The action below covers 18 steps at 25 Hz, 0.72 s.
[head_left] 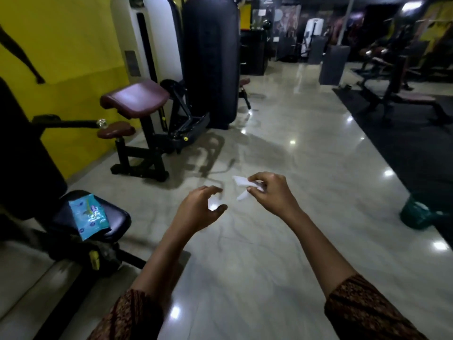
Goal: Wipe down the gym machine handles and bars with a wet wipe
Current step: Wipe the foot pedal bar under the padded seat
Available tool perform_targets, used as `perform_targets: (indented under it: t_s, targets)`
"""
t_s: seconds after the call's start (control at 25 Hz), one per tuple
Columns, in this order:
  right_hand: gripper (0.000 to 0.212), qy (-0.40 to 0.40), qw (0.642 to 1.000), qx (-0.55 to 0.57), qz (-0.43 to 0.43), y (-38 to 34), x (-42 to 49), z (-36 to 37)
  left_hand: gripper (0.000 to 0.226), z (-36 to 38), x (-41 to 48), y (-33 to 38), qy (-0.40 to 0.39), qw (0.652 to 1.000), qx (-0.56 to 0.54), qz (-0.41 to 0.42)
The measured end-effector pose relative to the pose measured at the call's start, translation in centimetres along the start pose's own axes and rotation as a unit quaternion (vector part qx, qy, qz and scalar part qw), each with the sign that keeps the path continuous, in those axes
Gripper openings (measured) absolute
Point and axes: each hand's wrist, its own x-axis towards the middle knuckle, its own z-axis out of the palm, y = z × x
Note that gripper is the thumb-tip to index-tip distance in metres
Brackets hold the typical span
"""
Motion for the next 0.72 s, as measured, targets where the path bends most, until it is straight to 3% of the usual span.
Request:
perform_targets:
  t_s: [0.24,0.6,0.72]
  targets:
    - [0.024,-0.076,0.996,0.035,-0.022,6.2,13.2,5.3,0.044,4.0,12.0,-4.6,0.03,0.998,-0.006,-0.052]
    - [0.024,-0.096,0.994,0.014,-0.041,15.2,38.2,9.7,0.044,9.4,38.4,-12.0,0.045,0.997,0.001,-0.065]
    - [0.024,-0.097,0.995,0.012,-0.033,18.3,45.0,10.8,0.046,11.4,45.3,-13.4,0.018,0.998,0.005,-0.059]
